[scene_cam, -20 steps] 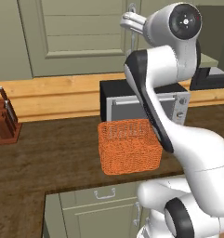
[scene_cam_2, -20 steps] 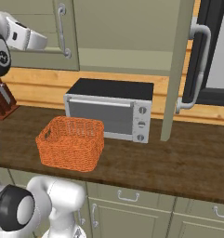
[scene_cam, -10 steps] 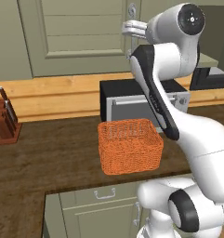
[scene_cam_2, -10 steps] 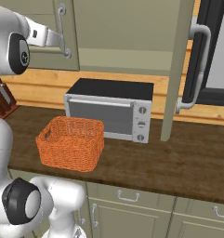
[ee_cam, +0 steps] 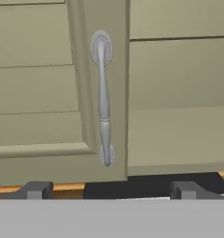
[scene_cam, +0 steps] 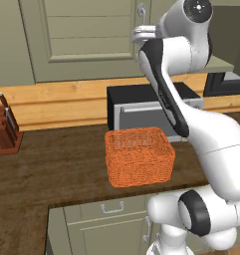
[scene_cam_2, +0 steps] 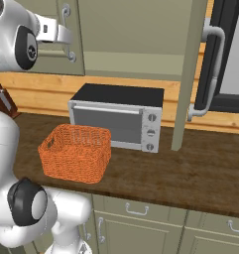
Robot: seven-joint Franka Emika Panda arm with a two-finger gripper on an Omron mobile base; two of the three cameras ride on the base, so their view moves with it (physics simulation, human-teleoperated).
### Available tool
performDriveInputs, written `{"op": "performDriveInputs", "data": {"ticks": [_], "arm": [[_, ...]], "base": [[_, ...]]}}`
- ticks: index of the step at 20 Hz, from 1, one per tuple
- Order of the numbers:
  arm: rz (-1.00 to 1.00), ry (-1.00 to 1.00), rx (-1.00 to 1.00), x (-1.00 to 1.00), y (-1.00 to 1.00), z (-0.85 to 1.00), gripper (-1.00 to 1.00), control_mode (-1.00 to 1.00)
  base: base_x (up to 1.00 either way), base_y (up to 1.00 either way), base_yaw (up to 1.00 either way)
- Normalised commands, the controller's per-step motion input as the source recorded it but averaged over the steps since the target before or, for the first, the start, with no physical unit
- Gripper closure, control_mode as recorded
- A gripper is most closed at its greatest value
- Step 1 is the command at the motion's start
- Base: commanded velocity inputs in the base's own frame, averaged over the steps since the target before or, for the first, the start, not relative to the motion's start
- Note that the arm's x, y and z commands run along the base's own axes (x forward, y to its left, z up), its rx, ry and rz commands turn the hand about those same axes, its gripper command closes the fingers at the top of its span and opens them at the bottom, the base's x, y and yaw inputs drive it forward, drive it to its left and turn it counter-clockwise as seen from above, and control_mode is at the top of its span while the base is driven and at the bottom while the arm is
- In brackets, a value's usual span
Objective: Open the cabinet, pick up the bread from the cabinet and place it in the basket. Then move the basket to the dining counter.
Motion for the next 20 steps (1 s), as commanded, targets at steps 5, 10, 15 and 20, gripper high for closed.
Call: {"op": "performDriveInputs", "data": {"ticks": [5, 10, 15, 20], "arm": [[-0.16, 0.00, -0.10, 0.49, 0.02, -0.03, -1.00, -1.00], [-0.03, 0.00, -0.01, 0.33, 0.08, 0.00, -1.00, -1.00], [0.00, 0.02, 0.00, 0.55, 0.00, 0.00, -1.00, -1.00], [0.00, 0.00, 0.00, 0.63, 0.00, 0.00, -1.00, -1.00]], "base": [[0.00, 0.00, 0.00], [0.00, 0.00, 0.00], [0.00, 0.00, 0.00], [0.00, 0.00, 0.00]]}}
